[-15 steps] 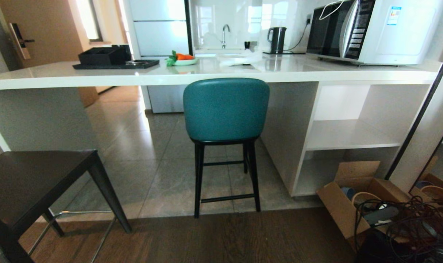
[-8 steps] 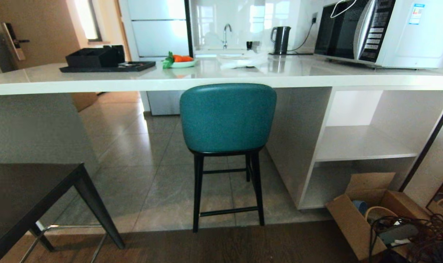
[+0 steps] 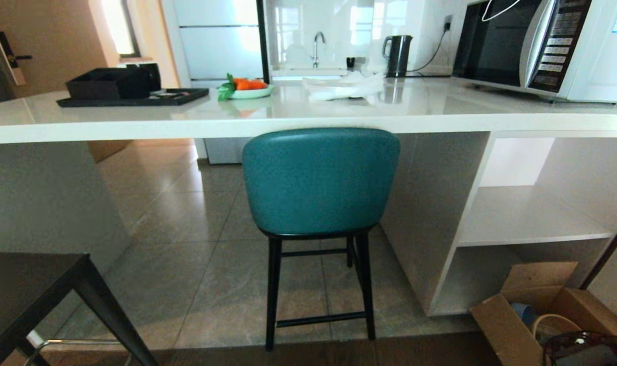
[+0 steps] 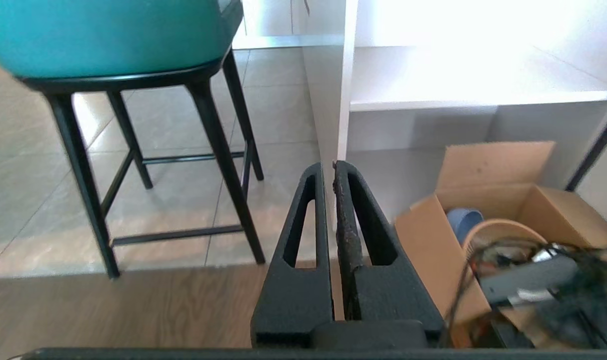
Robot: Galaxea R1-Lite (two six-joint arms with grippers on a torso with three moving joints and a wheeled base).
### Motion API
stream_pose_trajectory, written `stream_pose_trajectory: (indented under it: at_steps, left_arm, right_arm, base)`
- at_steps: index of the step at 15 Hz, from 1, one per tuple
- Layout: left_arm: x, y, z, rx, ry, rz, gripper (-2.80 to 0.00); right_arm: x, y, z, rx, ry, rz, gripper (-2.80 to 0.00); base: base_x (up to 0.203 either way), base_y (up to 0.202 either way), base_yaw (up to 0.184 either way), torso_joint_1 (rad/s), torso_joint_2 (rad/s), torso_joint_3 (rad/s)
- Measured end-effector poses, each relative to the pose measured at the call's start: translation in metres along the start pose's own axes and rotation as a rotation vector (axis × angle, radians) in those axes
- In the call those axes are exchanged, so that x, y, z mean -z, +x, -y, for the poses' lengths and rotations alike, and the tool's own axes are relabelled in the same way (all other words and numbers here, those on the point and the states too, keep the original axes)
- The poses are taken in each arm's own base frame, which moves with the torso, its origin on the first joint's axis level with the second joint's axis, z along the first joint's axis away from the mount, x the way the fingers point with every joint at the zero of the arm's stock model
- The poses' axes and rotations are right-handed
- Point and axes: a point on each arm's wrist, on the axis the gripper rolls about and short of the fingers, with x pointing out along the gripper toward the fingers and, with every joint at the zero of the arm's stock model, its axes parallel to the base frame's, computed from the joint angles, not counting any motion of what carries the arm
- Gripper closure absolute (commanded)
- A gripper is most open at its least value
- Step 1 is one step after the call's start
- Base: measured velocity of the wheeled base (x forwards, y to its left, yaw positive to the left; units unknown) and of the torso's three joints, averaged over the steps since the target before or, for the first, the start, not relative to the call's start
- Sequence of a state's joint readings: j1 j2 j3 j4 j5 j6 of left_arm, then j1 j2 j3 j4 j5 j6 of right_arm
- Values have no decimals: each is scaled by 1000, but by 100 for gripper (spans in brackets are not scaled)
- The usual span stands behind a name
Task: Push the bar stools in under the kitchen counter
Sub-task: Pull the blue chair out from under the dining table
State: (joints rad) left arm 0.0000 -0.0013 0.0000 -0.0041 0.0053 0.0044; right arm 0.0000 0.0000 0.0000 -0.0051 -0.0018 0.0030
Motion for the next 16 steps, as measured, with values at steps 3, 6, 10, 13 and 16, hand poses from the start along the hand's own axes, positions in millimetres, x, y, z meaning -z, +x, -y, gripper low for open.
stream_pose_trajectory:
  at_steps: [3, 6, 10, 13, 16]
  left_arm:
    - [0, 0, 0, 0, 0, 0, 0]
    - [0, 0, 0, 0, 0, 0, 0]
    - [0, 0, 0, 0, 0, 0, 0]
    - [0, 0, 0, 0, 0, 0, 0]
    - [0, 0, 0, 0, 0, 0, 0]
  right_arm:
    - [0, 0, 0, -1, 0, 0, 0]
    - [0, 0, 0, 0, 0, 0, 0]
    - [0, 0, 0, 0, 0, 0, 0]
    - [0, 0, 0, -1, 0, 1, 0]
    - [0, 0, 0, 0, 0, 1, 0]
  base:
    - [195, 0, 0, 2, 2, 3]
    - [192, 0, 2, 5, 1, 3]
    - [195, 0, 1, 2, 3, 2]
    - [152, 0, 2, 4, 3, 1]
    - [0, 0, 0, 0, 0, 0]
